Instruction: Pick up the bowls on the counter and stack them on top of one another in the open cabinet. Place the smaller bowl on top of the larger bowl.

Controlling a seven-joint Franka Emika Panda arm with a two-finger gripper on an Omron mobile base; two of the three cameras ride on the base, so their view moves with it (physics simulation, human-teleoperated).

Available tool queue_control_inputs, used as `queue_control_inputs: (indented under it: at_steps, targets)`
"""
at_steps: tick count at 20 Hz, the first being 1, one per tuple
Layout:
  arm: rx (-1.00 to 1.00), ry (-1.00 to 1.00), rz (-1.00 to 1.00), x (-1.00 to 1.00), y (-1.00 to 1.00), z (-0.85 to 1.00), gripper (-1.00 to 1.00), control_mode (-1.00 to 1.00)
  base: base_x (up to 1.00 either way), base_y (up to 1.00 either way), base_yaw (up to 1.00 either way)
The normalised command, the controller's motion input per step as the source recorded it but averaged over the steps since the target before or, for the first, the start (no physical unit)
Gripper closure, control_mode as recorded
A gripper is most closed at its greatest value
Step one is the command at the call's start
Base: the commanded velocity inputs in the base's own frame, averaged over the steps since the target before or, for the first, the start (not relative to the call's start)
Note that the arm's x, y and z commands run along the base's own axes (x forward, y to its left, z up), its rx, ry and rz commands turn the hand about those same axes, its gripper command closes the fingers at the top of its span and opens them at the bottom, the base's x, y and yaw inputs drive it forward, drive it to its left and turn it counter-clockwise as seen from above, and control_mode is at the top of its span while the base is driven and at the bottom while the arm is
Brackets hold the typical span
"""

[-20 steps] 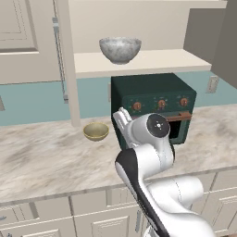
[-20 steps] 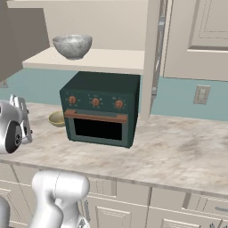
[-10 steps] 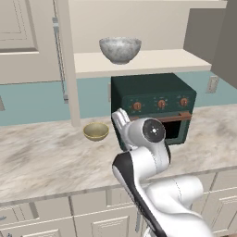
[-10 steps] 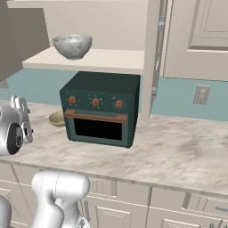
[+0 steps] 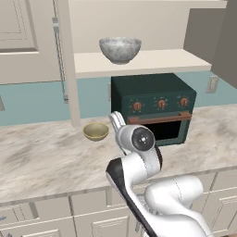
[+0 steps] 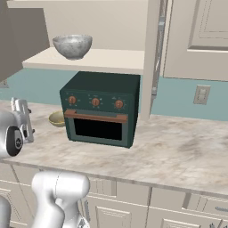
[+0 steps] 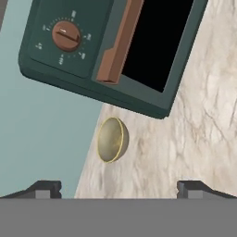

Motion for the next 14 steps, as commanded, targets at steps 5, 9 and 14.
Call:
queue_control_inputs:
  at_steps: [5,9,14]
  targets:
    - [0.00,-0.04,-0.02,0.18,0.02,-0.10,-1.00,-1.00,0.00,0.00,0.00]
    - [0.00,-0.03,-0.02,0.21,0.03,-0.11,-1.00,-1.00,0.00,0.00,0.00]
    - [0.00,-0.02,-0.02,0.18,0.06,-0.12,-1.00,-1.00,0.00,0.00,0.00]
